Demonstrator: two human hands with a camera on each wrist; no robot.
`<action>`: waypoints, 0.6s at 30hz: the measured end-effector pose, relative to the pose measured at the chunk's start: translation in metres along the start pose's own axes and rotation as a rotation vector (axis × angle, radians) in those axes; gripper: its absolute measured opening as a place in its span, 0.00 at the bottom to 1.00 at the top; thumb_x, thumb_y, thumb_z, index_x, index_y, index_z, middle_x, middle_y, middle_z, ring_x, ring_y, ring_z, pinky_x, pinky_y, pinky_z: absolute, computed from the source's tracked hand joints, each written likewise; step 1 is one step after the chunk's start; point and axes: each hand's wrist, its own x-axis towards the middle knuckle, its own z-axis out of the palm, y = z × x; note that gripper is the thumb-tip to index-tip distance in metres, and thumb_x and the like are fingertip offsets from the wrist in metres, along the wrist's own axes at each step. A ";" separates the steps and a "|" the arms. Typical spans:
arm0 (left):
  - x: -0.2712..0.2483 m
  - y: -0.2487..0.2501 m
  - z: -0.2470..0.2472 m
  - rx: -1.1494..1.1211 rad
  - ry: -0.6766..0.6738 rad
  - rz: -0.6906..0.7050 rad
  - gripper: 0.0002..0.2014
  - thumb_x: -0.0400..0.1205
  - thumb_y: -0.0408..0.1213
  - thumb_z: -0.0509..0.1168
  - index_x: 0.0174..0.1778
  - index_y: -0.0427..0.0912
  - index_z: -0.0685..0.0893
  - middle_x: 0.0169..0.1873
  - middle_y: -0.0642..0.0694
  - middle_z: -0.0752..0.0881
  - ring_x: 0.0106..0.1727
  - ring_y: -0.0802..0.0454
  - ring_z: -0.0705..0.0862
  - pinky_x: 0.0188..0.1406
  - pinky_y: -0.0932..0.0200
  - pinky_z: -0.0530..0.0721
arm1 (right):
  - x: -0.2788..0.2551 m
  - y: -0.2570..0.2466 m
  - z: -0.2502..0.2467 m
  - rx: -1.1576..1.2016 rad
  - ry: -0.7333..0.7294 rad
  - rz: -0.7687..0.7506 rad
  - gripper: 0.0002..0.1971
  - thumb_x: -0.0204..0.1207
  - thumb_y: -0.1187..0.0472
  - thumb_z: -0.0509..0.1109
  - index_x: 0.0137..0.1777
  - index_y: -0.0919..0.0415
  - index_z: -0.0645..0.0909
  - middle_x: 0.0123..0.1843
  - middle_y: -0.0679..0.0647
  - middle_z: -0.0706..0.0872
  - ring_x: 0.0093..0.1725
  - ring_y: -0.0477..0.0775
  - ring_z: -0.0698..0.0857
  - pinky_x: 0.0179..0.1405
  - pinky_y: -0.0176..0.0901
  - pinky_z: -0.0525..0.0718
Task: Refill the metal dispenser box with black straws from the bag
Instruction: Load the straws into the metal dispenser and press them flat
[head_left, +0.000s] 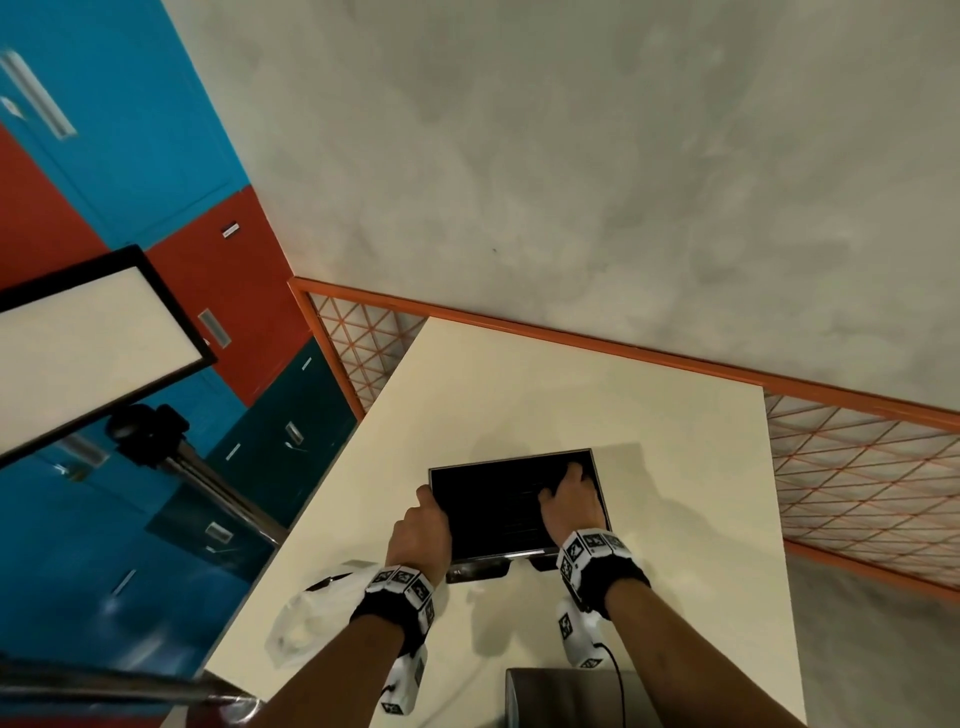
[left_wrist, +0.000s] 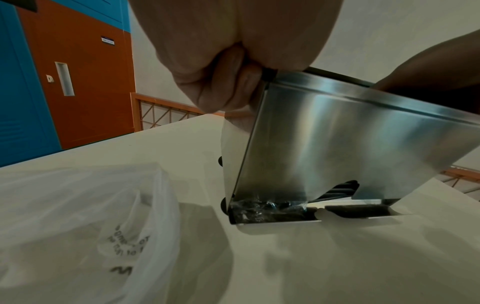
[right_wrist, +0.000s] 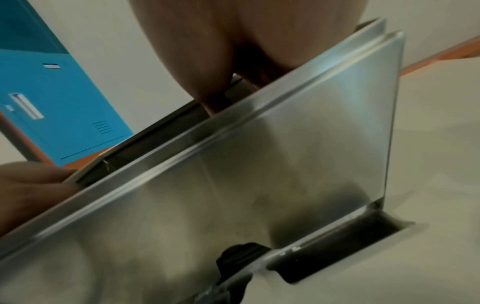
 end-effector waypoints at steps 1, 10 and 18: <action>0.000 0.000 0.000 0.003 -0.002 0.000 0.09 0.87 0.32 0.49 0.62 0.39 0.67 0.54 0.33 0.86 0.55 0.30 0.85 0.48 0.46 0.75 | -0.001 0.001 0.000 0.008 0.001 0.002 0.27 0.81 0.59 0.64 0.77 0.66 0.61 0.67 0.69 0.77 0.61 0.72 0.82 0.52 0.54 0.82; 0.002 0.003 -0.005 0.018 -0.019 -0.011 0.09 0.87 0.32 0.50 0.62 0.39 0.68 0.56 0.33 0.85 0.56 0.30 0.85 0.53 0.42 0.79 | -0.001 0.003 0.001 -0.052 0.008 -0.056 0.19 0.82 0.59 0.64 0.67 0.69 0.70 0.67 0.67 0.75 0.59 0.70 0.82 0.53 0.54 0.82; 0.002 0.005 -0.007 0.021 -0.025 -0.018 0.10 0.87 0.33 0.50 0.64 0.38 0.69 0.57 0.33 0.85 0.57 0.31 0.85 0.55 0.41 0.81 | -0.003 0.003 0.003 -0.046 0.004 -0.072 0.27 0.80 0.58 0.63 0.76 0.60 0.60 0.68 0.67 0.73 0.61 0.72 0.81 0.56 0.60 0.82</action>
